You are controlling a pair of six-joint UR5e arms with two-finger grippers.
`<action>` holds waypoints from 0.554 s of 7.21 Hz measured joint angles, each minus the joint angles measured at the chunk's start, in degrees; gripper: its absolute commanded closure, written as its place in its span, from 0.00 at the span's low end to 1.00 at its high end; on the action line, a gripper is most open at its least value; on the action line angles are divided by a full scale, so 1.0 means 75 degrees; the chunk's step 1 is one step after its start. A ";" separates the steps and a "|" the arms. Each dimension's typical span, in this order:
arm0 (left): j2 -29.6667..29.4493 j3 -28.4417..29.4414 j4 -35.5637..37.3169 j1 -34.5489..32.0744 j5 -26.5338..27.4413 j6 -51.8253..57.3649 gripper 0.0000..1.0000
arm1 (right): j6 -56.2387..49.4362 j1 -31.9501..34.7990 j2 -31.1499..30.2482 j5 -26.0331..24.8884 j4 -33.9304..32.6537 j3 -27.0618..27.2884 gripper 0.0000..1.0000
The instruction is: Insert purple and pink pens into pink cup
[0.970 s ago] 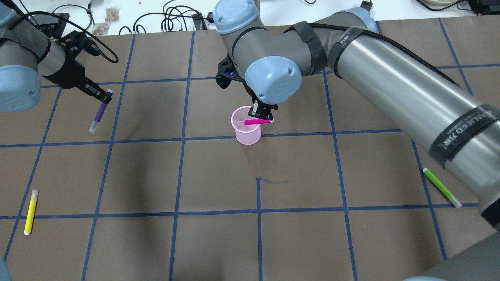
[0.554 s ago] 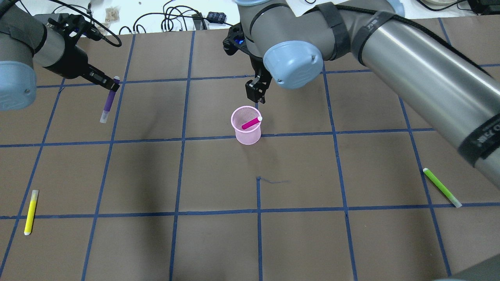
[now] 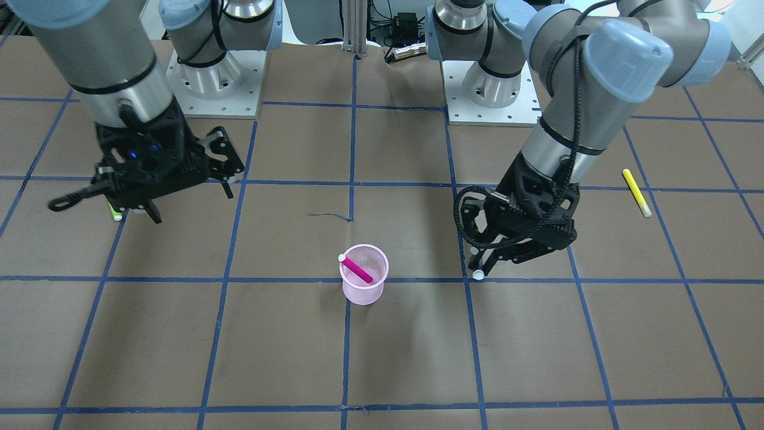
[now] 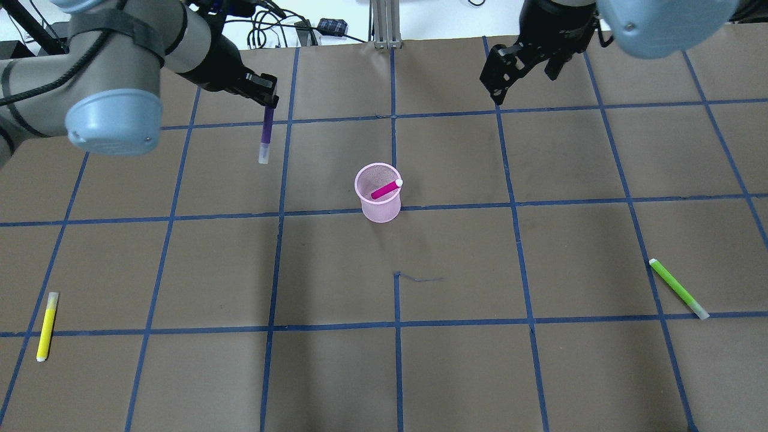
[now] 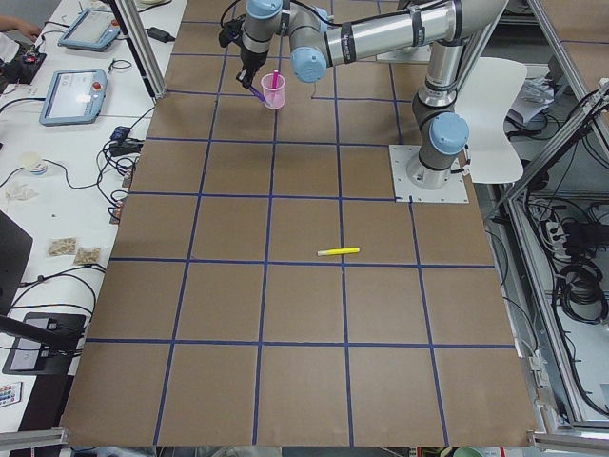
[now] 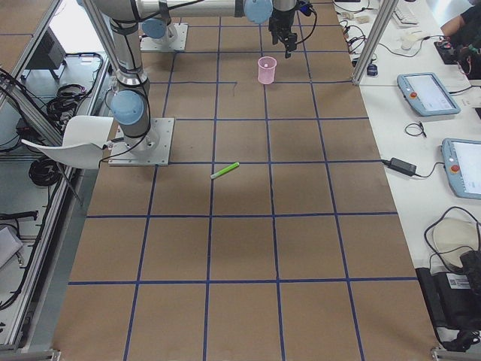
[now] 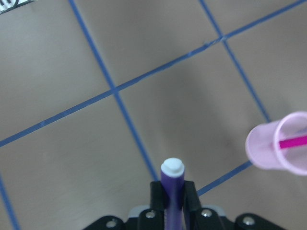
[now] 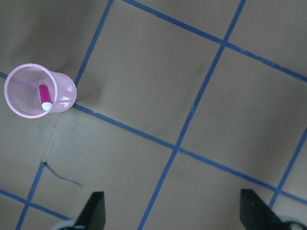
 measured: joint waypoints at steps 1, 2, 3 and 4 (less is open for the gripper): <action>-0.0255 -0.0050 0.0842 -0.0468 0.0028 -0.0968 1.00 | 0.0424 -0.0189 -0.0213 0.0005 0.0384 0.0004 0.00; -0.0520 -0.0104 0.1595 -0.0826 0.0063 -0.1858 1.00 | 0.0736 -0.0244 -0.0303 0.0009 0.0545 0.0007 0.00; -0.0758 -0.0167 0.2240 -0.1069 0.0085 -0.2596 1.00 | 0.0875 -0.0256 -0.0330 0.0038 0.0602 0.0008 0.00; -0.0968 -0.0342 0.2951 -0.1235 0.0107 -0.3069 1.00 | 0.0928 -0.0257 -0.0341 0.0050 0.0621 0.0008 0.00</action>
